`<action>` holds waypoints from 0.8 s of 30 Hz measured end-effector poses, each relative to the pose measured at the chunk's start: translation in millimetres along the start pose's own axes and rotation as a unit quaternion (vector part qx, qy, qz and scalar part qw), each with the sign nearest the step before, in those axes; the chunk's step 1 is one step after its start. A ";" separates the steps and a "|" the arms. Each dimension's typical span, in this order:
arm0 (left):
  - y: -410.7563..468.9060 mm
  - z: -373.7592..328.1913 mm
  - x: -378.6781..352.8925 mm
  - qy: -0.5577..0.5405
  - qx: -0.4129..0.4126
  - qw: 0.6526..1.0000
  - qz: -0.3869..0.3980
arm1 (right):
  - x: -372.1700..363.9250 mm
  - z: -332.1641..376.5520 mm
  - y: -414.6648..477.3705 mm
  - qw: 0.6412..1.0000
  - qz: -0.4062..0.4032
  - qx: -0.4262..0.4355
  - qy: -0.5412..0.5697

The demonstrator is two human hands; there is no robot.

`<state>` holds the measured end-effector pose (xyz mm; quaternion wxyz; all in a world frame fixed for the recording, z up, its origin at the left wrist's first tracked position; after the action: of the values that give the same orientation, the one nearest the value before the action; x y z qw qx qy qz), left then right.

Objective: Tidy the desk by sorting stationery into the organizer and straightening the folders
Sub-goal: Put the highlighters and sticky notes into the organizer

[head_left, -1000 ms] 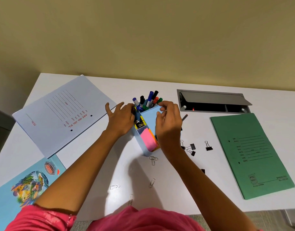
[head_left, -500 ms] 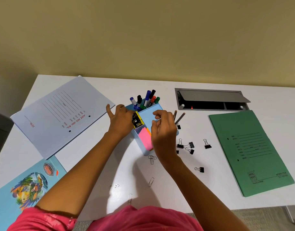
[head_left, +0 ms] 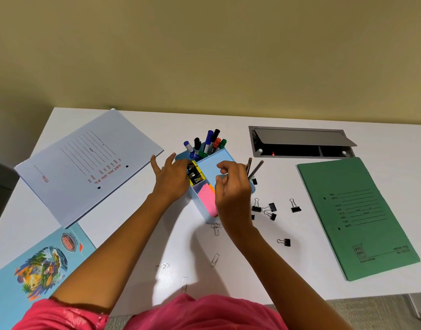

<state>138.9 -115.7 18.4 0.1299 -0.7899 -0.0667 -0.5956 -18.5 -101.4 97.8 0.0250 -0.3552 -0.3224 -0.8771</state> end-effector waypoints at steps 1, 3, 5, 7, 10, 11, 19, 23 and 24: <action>0.1 -0.7 0.1 -0.006 0.002 1.000 0.001 | 0.9 -1.1 0.3 1.000 -0.002 -0.011 0.008; 0.8 -0.6 1.2 -0.018 0.008 1.000 0.000 | 2.4 -2.5 -0.1 1.000 -0.003 -0.019 0.008; 2.3 -0.2 2.5 -0.031 0.011 0.999 -0.003 | 3.5 -4.0 -1.5 1.000 -0.001 -0.024 0.003; 4.9 -0.9 3.9 -0.045 0.020 0.999 -0.008 | 4.0 -5.0 -2.5 0.999 -0.001 -0.035 0.007; 9.5 -4.5 6.5 -0.067 0.047 0.996 -0.023 | 3.4 -5.9 -3.9 0.999 -0.003 -0.036 0.003; 11.0 -5.9 7.5 -0.068 0.055 0.996 -0.033 | 3.4 -6.1 -4.5 0.999 -0.005 -0.037 0.004; 14.4 -6.3 19.7 -0.040 0.051 0.991 -0.113 | 5.3 -9.1 -8.2 0.999 -0.009 -0.040 0.006; 12.4 -10.3 21.7 -0.030 0.034 0.988 -0.147 | 4.8 -9.4 -9.2 0.999 -0.015 -0.041 0.006; 11.8 -11.7 21.1 -0.028 0.033 0.988 -0.150 | 4.4 -10.3 -9.6 0.999 -0.016 -0.042 0.005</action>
<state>137.1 -131.4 40.2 0.0628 -0.7827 -0.2079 -0.5833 -30.7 -99.0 89.8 -0.0019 -0.3462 -0.2905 -0.8921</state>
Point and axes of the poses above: each hand's wrist, its own y-axis towards the middle knuckle, its own x-axis out of the back of the hand, z = x × y, the point moved 2 cm from there along y, towards the middle knuckle, and after that the axes turned 1 degree about x, right-handed, at the moved point
